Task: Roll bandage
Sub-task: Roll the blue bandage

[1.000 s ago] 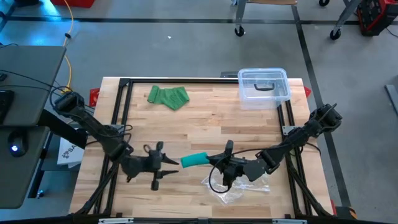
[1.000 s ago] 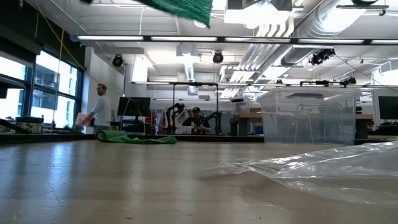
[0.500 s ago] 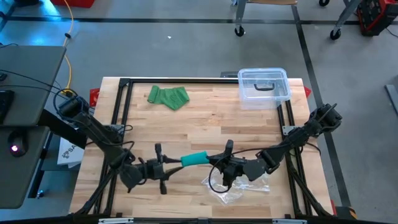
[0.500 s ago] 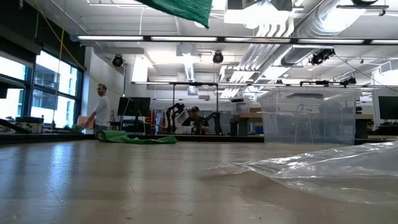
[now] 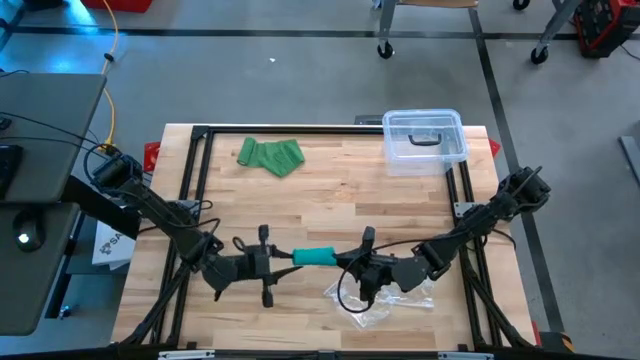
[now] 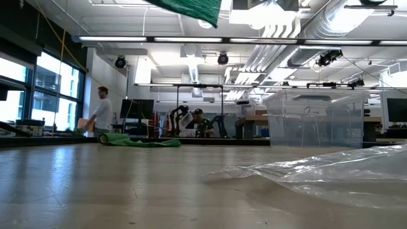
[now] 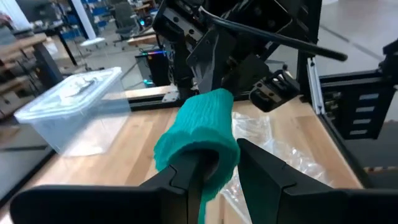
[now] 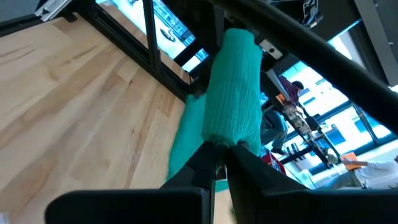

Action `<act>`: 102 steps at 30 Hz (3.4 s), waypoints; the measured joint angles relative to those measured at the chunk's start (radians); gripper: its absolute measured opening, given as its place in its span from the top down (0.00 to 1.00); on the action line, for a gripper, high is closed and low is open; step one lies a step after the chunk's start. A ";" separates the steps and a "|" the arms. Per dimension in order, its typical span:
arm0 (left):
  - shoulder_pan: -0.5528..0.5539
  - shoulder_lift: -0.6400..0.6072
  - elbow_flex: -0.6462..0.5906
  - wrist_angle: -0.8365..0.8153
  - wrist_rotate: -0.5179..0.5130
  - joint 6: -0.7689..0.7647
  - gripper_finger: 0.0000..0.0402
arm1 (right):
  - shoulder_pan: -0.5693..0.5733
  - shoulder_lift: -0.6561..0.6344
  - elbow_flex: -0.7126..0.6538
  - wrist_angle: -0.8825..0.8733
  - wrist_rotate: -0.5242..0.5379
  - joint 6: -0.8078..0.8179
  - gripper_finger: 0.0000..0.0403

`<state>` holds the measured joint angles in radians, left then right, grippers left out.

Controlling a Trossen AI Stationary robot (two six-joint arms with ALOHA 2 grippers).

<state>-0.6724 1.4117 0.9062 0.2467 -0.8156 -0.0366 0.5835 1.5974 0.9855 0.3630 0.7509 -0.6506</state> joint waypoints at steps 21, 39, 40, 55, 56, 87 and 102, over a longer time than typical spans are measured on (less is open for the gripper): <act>-0.027 -0.041 0.002 0.101 -0.113 -0.012 0.99 | 0.034 -0.033 0.002 -0.111 0.141 0.116 0.54; 0.025 -0.064 0.002 0.306 -0.092 -0.027 0.99 | 0.034 0.220 0.002 0.442 0.178 -1.073 0.49; 0.033 -0.064 0.002 0.306 -0.080 -0.037 0.99 | 0.026 0.240 0.002 0.506 0.177 -1.156 0.49; 0.073 -0.064 0.001 0.298 0.028 -0.118 0.99 | -0.091 0.282 0.005 0.724 0.135 -1.365 0.49; 0.073 -0.064 0.001 0.298 0.029 -0.119 0.99 | -0.093 0.282 0.011 0.724 0.132 -1.365 0.49; 0.091 -0.038 -0.001 0.094 -0.089 0.013 0.99 | 0.041 0.277 0.092 0.359 0.203 -0.663 1.00; 0.110 -0.039 0.000 -0.023 0.072 -0.032 0.99 | 0.044 0.095 0.154 0.255 0.232 -0.541 1.00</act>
<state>-0.5629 1.3727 0.9062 0.2235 -0.7440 -0.0685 0.6273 1.6929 1.1397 0.6178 0.9825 -1.1917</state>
